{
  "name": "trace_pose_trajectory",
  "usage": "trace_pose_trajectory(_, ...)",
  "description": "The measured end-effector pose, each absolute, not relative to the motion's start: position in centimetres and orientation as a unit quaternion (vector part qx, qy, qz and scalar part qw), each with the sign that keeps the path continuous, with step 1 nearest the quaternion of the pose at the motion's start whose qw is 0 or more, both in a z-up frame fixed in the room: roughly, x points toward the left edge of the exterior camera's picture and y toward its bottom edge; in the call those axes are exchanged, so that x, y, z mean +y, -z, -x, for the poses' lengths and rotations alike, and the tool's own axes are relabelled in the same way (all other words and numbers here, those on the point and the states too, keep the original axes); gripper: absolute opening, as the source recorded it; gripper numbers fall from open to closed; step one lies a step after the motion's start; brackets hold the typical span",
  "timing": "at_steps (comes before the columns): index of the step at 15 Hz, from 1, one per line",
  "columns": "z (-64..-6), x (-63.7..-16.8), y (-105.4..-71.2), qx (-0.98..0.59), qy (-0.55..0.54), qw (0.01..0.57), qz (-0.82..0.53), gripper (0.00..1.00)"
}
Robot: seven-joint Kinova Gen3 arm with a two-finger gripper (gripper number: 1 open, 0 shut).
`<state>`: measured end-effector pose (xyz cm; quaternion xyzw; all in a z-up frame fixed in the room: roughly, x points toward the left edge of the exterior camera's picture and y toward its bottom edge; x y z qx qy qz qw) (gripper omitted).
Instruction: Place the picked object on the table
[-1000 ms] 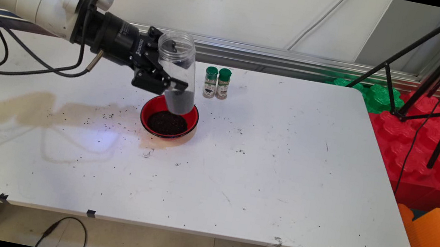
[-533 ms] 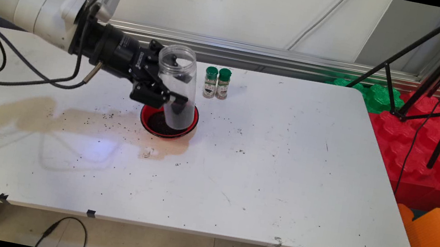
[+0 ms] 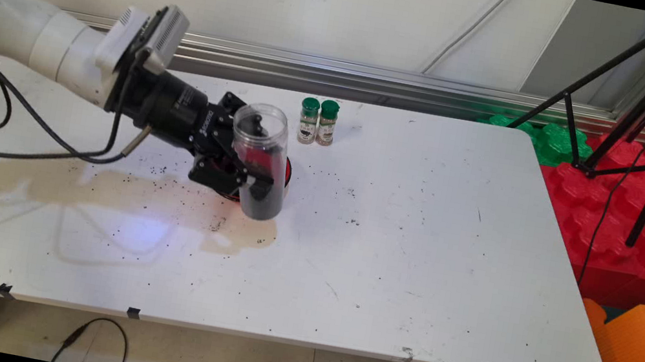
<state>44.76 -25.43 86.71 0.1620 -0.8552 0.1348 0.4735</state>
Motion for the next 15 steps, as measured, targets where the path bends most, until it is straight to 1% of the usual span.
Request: trace_pose_trajectory(15,-43.2,-25.0,-81.6,-0.865,-0.109,0.466,-0.152,0.00)
